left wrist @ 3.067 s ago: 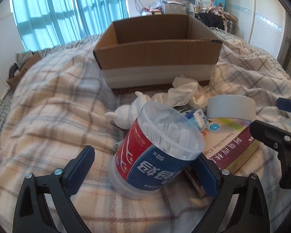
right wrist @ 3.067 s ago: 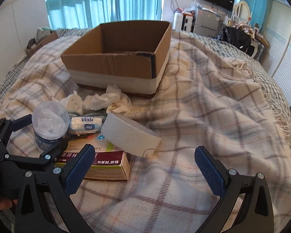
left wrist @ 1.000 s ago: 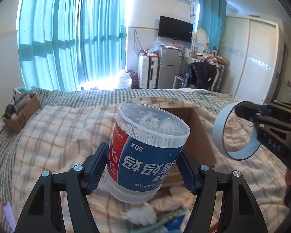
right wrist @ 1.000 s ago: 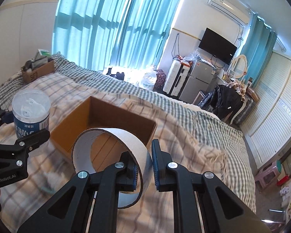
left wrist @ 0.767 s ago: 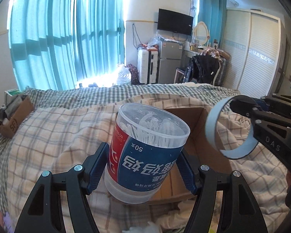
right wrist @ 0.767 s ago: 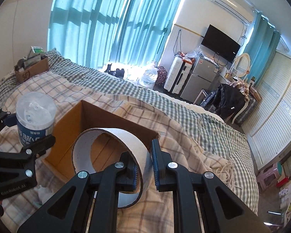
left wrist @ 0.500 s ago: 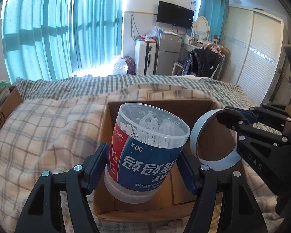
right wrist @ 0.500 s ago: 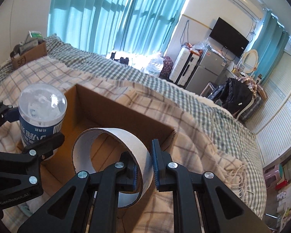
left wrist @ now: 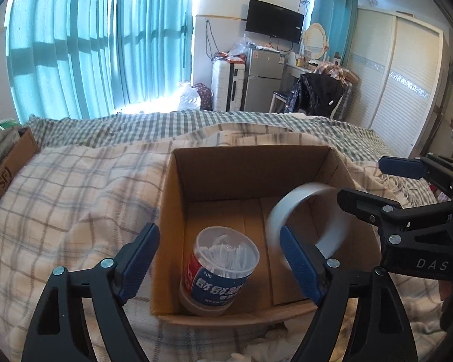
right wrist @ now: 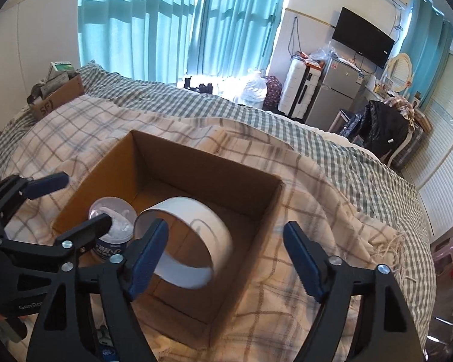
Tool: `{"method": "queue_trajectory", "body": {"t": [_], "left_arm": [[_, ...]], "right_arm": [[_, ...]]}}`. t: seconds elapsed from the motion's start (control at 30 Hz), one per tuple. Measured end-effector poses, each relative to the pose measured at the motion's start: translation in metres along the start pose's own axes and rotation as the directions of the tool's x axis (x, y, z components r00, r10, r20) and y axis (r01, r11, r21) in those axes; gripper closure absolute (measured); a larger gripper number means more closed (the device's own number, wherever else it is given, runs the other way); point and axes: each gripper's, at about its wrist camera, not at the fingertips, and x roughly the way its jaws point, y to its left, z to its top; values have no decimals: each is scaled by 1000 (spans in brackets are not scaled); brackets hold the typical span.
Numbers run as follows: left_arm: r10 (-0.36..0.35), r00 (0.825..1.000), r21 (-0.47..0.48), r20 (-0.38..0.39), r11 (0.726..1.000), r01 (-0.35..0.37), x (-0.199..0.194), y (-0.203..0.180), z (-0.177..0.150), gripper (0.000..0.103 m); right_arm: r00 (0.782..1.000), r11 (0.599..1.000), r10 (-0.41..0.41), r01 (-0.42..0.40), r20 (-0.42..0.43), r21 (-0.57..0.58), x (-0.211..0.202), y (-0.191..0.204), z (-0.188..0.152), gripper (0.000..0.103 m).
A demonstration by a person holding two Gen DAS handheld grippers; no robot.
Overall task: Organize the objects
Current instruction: 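Carry the tub and tape roll into the box and open both tools, then withdraw both tools from the box toward the remaining items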
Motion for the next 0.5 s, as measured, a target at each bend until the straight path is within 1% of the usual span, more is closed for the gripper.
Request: {"method": "queue_trajectory", "body": {"t": [0.03,0.07,0.17,0.23,0.4,0.5], "left_arm": [[2,1000,-1,3,1000,-2,-4,0,-1,10],[6,1000,-6,7,1000,-6,-8,0,-1,9],[16,1000,-17,7,1000,-16,-23,2,-3,8],[33,999,-20,12,999,-32,-35,4,-5,8],[38,999,-31,35,999,-37,-77,5,-12,7],[54,998,-34,44,998,-52,-104,2,-16,6]], "right_arm": [[1000,1000,-2,2,-2,10,-3,-2,-1,20],[1000,1000,5,-5,-3,26,-8,-4,-3,19],[999,998,35,-35,-4,60,-24,-11,-10,19],[1000,998,24,-24,12,60,-38,-12,-15,19],[997,999,3,-6,76,50,-93,-11,-24,19],[993,999,-13,9,121,37,-131,-8,-30,16]]}}
